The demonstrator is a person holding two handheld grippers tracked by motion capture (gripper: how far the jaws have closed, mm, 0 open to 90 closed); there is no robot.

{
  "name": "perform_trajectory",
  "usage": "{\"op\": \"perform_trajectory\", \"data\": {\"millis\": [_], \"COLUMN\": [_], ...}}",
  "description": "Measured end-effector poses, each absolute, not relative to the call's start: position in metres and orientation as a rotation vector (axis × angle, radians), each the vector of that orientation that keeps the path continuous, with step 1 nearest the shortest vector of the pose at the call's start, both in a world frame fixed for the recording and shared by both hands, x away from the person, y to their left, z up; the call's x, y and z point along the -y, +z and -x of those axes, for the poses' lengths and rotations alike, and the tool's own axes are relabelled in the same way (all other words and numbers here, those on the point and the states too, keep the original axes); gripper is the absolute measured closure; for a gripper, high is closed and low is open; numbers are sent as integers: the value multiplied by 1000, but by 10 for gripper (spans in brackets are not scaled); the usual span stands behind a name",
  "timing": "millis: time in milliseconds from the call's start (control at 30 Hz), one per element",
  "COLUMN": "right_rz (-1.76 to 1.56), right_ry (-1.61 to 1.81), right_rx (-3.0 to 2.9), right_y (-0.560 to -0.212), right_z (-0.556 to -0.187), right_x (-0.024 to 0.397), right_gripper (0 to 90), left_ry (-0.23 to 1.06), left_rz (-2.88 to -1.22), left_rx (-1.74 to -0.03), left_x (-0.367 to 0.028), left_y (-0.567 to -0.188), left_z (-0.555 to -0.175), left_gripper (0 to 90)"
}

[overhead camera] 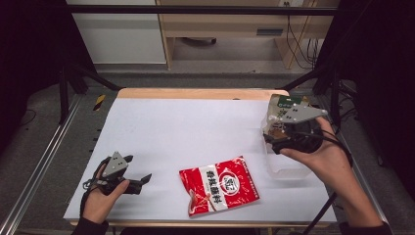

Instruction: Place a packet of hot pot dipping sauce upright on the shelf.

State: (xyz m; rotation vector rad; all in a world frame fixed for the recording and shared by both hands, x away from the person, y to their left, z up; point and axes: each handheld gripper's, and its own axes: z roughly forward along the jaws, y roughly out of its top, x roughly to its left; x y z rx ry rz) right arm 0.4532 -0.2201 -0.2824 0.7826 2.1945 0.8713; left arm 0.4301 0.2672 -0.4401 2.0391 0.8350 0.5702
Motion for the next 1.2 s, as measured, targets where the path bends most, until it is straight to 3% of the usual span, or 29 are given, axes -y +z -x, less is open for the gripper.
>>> {"op": "perform_trajectory", "data": {"millis": [467, 1200], "right_rz": [-804, -837], "right_ry": [916, 946], "right_rx": [-2243, -2356], "right_y": [-332, -404], "right_z": [-418, -390], "right_x": [178, 158], "right_gripper": [158, 150], "left_ry": [577, 542], "left_rz": [-2063, -2056], "left_rx": [-814, -790], "left_x": [-259, -249], "left_y": [-441, -442], "left_z": [-428, -428], "left_gripper": [56, 55]}}
